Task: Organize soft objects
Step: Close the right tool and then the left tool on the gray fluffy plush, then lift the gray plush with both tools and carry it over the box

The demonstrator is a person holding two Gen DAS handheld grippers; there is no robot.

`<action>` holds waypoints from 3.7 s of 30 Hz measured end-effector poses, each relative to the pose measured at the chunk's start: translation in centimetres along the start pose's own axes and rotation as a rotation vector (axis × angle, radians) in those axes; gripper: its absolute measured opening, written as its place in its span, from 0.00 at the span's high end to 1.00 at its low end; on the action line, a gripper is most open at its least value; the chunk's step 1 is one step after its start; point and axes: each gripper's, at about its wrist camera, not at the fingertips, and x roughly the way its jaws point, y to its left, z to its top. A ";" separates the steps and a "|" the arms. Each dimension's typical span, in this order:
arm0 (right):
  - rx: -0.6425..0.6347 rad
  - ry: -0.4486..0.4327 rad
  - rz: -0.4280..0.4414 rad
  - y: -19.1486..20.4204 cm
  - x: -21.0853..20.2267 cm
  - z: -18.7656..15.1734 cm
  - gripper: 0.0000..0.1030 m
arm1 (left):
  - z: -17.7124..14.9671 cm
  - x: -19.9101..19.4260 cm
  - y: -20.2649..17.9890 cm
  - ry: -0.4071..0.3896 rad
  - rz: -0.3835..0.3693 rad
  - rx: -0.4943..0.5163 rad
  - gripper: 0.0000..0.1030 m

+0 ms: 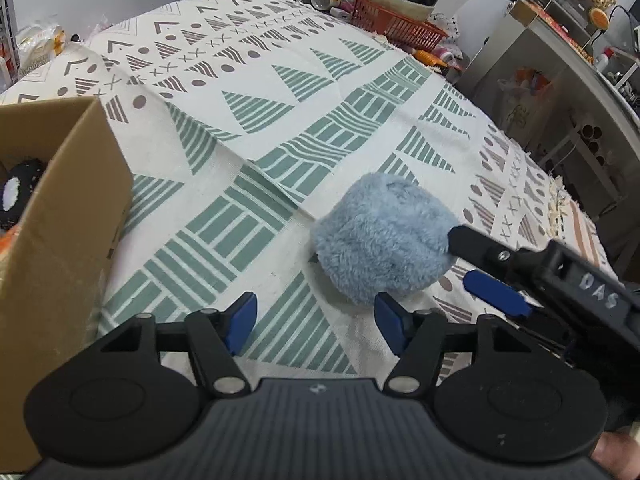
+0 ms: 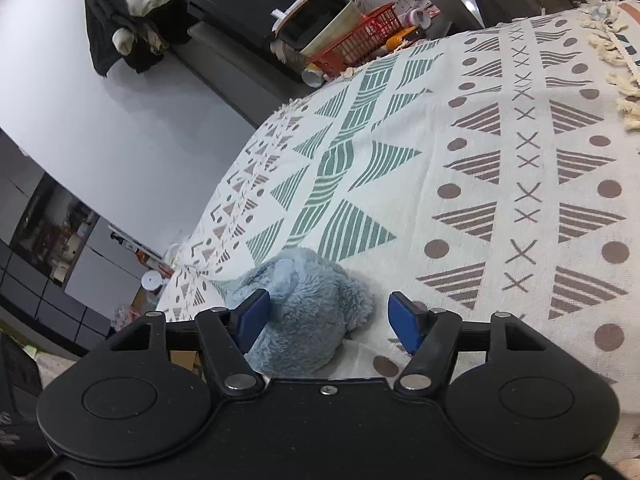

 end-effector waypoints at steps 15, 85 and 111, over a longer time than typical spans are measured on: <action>-0.023 0.063 0.041 1.1 -0.8 -1.2 0.43 | 2.0 -1.5 0.3 -0.067 -0.011 -0.021 0.49; -0.107 -0.080 0.113 11.9 -9.6 -3.9 0.72 | -0.2 -14.4 1.3 -0.209 -0.172 -0.065 0.80; -0.157 -0.068 0.095 20.1 -5.4 -5.8 0.71 | 2.4 -16.9 10.3 -0.248 -0.207 -0.115 0.80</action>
